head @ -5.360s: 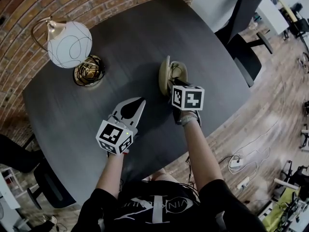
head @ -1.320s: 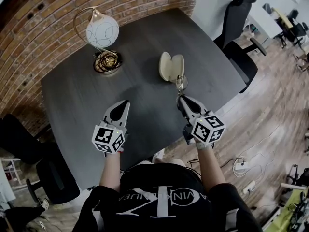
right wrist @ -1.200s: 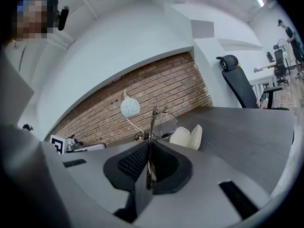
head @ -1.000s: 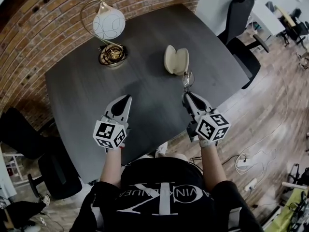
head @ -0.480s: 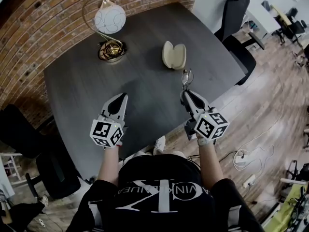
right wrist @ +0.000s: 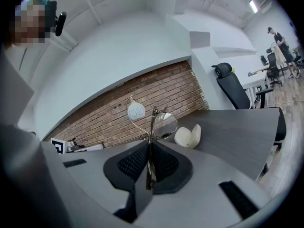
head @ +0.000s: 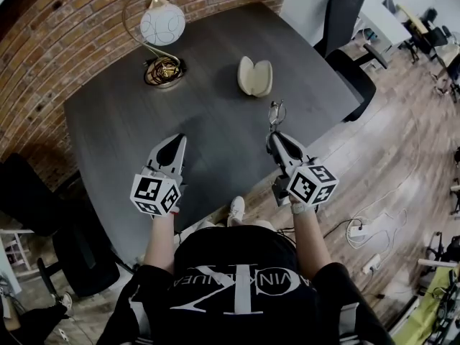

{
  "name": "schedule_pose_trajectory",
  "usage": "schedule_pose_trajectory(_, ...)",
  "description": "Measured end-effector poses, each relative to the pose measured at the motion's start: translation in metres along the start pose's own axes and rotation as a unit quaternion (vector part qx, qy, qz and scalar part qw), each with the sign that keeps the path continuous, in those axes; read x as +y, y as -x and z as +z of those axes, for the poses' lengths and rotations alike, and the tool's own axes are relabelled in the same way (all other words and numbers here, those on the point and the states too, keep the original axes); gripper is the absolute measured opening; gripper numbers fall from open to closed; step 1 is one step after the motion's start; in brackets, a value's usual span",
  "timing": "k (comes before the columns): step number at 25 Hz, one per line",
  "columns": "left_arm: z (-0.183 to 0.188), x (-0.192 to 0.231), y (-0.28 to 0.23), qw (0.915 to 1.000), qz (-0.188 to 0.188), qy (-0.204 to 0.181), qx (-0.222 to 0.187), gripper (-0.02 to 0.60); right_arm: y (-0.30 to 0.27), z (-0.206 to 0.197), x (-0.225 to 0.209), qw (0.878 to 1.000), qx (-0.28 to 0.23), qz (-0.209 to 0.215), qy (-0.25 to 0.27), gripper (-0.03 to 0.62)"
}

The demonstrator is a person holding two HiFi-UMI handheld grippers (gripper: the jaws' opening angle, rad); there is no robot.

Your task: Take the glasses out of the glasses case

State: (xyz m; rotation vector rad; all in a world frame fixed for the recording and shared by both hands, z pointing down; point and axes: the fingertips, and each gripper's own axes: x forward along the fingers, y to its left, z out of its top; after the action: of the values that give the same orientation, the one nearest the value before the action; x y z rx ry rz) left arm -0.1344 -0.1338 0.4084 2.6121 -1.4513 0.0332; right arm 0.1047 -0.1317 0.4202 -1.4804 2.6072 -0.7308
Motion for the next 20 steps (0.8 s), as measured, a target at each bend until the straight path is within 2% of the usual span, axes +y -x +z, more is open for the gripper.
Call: schedule_pose_trajectory(20, -0.003, -0.002, 0.027, 1.0000, 0.004, 0.004, 0.002, 0.015, 0.025, -0.006, 0.018, 1.000, -0.012, 0.000, -0.003, 0.037)
